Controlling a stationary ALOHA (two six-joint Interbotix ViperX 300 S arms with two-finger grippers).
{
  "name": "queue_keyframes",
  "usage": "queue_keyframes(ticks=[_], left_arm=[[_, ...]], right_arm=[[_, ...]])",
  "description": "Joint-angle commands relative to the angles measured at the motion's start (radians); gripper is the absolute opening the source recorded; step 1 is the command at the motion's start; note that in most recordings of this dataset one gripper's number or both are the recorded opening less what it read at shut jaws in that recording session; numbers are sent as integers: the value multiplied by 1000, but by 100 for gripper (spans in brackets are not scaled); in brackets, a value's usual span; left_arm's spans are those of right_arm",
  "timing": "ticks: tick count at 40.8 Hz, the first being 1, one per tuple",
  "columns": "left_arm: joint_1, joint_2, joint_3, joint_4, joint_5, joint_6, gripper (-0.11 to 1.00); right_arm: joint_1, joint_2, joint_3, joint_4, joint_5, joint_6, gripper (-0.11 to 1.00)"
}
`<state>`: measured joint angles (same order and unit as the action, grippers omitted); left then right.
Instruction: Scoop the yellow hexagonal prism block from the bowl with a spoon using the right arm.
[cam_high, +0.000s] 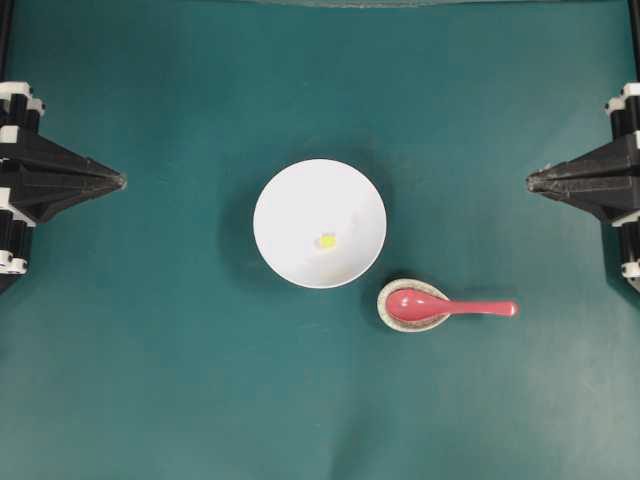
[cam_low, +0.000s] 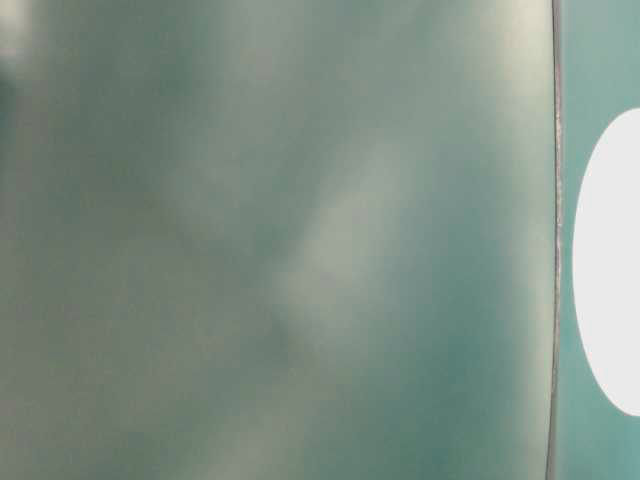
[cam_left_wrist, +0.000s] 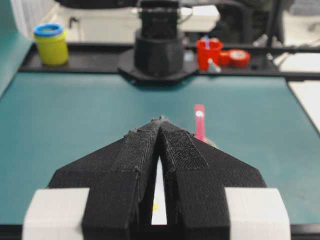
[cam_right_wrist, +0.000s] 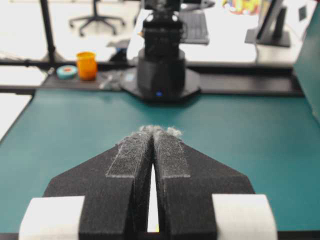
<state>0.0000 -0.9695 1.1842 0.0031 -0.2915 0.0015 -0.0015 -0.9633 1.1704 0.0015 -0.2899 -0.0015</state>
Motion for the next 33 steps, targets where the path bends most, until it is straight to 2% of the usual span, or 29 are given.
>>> queue_keyframes(ticks=[1, 3, 5, 20, 23, 33], left_arm=[[0, 12, -26, 6, 2, -5, -1], [2, 14, -26, 6, 6, -12, 1], [0, 15, -25, 8, 6, -14, -1], [2, 17, -26, 6, 6, -17, -1], [2, 18, -25, 6, 6, -17, -1], [0, 18, -28, 6, 6, -18, -1]], right_arm=[[-2, 6, -20, 3, -6, 6, -1], [-2, 12, -29, 3, 3, 6, -1], [-2, 15, -28, 3, 3, 6, -1], [-3, 37, -31, 32, 3, 8, 0], [-2, 38, -31, 32, 5, 9, 4], [-2, 48, -31, 34, 8, 29, 31]])
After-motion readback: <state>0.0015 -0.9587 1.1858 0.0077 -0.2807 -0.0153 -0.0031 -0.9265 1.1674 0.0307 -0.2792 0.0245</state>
